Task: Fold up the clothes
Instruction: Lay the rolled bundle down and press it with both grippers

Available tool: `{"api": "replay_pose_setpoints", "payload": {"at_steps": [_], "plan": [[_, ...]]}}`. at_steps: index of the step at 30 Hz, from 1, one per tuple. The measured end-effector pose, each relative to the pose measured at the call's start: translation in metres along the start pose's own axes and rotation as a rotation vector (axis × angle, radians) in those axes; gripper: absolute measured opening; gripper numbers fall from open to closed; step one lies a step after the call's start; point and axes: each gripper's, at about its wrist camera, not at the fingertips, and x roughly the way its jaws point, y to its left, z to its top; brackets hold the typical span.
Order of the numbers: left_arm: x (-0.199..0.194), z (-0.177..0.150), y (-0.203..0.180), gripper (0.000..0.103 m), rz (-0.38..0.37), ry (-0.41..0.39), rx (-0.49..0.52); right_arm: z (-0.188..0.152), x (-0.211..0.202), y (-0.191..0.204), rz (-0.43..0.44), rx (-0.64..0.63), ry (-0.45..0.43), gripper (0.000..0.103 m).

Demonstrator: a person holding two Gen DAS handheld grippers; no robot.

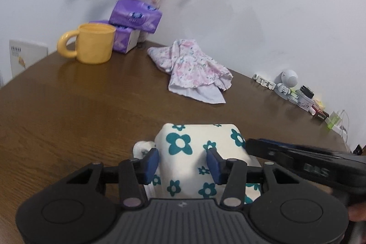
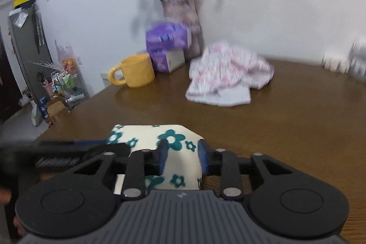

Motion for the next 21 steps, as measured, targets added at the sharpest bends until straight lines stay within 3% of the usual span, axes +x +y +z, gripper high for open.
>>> {"api": "replay_pose_setpoints", "payload": {"at_steps": [3,8,11,14,16,21], "plan": [[0.004,0.001,0.011,0.045,-0.012,0.021,-0.044,-0.001,0.015,-0.004,0.033,0.044,0.012,0.024],[0.009,0.002,0.023,0.045,-0.029,0.037,-0.098,-0.012,0.024,0.003,0.016,0.039,-0.015,0.024],[0.003,0.006,0.027,0.042,-0.053,-0.001,-0.15,-0.013,0.025,0.005,0.008,0.028,-0.029,0.024],[0.001,0.012,0.029,0.042,-0.025,-0.04,-0.162,-0.013,0.022,0.003,0.02,0.038,-0.046,0.024],[0.006,0.011,0.03,0.035,-0.009,-0.026,-0.164,-0.013,0.022,0.001,0.029,0.046,-0.043,0.024],[0.019,0.008,0.033,0.035,0.03,0.017,-0.165,-0.02,0.024,0.017,-0.024,-0.051,-0.054,0.024]]}}
